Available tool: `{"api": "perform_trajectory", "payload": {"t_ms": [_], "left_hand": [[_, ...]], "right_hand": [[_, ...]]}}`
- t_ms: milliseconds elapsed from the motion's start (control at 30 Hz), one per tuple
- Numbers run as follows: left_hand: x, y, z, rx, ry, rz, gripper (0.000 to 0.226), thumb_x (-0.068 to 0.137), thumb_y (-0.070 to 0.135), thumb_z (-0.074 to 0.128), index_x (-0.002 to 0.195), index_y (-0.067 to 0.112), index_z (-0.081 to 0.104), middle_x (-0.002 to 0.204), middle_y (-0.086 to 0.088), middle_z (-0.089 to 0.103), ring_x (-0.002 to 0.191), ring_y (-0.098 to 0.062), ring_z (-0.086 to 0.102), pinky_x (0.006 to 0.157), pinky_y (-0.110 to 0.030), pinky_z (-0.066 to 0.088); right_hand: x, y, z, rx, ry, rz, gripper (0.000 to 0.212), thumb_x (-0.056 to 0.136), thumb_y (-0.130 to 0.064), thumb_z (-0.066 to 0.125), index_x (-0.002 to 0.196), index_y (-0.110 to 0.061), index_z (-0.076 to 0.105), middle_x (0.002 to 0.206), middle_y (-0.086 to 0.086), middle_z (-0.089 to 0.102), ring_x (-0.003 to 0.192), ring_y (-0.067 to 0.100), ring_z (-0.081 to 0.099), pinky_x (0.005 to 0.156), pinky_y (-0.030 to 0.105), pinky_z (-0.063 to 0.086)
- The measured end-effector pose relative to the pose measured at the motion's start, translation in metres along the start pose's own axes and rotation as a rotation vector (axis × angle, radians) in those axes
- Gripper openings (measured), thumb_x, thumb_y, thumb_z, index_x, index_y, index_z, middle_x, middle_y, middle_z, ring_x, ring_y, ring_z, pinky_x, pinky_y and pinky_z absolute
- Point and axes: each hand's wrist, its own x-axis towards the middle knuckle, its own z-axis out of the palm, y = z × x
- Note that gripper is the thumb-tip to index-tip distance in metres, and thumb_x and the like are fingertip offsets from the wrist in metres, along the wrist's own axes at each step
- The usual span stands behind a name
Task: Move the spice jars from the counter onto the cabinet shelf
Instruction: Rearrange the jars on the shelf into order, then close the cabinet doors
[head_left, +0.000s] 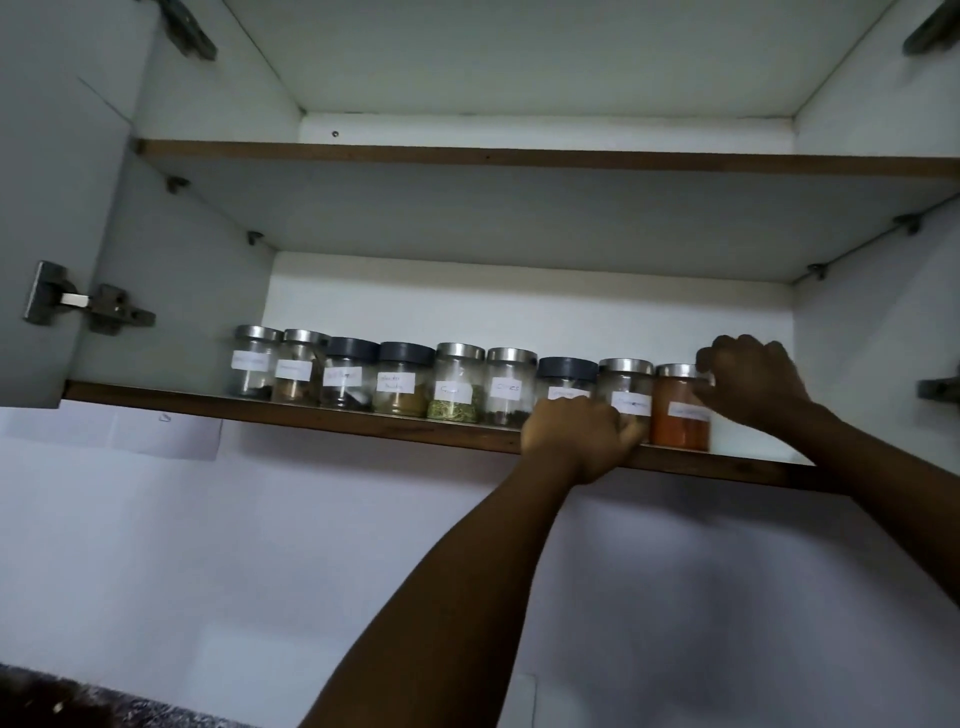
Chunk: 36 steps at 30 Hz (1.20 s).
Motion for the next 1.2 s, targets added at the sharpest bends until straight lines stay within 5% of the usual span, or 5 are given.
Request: {"api": "perform_trajectory", "payload": {"t_ms": [400, 733, 900, 1100, 1200], "left_hand": [[-0.026, 0.008, -0.007, 0.085, -0.104, 0.000, 0.051, 0.099, 0.045, 0.021, 0.125, 0.013, 0.051, 0.125, -0.015, 0.057, 0.115, -0.033, 0.052, 0.097, -0.045, 0.036], [-0.079, 0.106, -0.071, -0.310, 0.292, 0.267, 0.035, 0.088, 0.021, 0.046, 0.122, 0.019, 0.053, 0.119, -0.003, 0.063, 0.111, -0.023, 0.055, 0.094, -0.036, 0.035], [-0.095, 0.161, -0.113, -0.431, 0.380, 0.361, 0.028, 0.090, 0.020, 0.046, 0.116, 0.014, 0.054, 0.114, -0.006, 0.063, 0.108, -0.026, 0.053, 0.087, -0.035, 0.036], [-0.109, 0.231, -0.140, -0.598, 0.281, 0.412, 0.046, 0.087, 0.022, 0.051, 0.133, 0.018, 0.046, 0.132, -0.005, 0.054, 0.121, -0.027, 0.047, 0.097, -0.040, 0.036], [-0.123, 0.272, -0.150, -0.679, 0.232, 0.415, 0.060, 0.090, 0.026, 0.051, 0.144, 0.018, 0.029, 0.151, -0.006, 0.032, 0.137, -0.025, 0.030, 0.110, -0.043, 0.026]], "right_hand": [[-0.101, -0.011, -0.116, -0.027, -0.059, -0.144, 0.032, 0.087, -0.027, 0.047, 0.115, -0.016, 0.058, 0.116, 0.006, 0.062, 0.109, 0.026, 0.053, 0.087, 0.034, 0.039], [-0.175, -0.022, -0.221, -0.023, -0.026, -0.093, 0.031, 0.087, -0.020, 0.049, 0.115, -0.012, 0.061, 0.109, 0.009, 0.063, 0.102, 0.028, 0.055, 0.083, 0.036, 0.039], [-0.212, 0.001, -0.272, -0.026, 0.125, -0.018, 0.025, 0.077, -0.016, 0.053, 0.096, -0.009, 0.069, 0.084, 0.013, 0.067, 0.079, 0.035, 0.060, 0.065, 0.035, 0.041], [-0.250, 0.057, -0.329, -0.296, 0.137, 0.079, 0.025, 0.072, -0.008, 0.053, 0.092, -0.004, 0.067, 0.097, 0.011, 0.066, 0.088, 0.033, 0.058, 0.074, 0.038, 0.042], [-0.270, 0.093, -0.357, -0.372, 0.236, 0.160, 0.035, 0.066, -0.012, 0.057, 0.099, -0.005, 0.066, 0.119, 0.016, 0.062, 0.113, 0.036, 0.055, 0.093, 0.045, 0.041]]}}
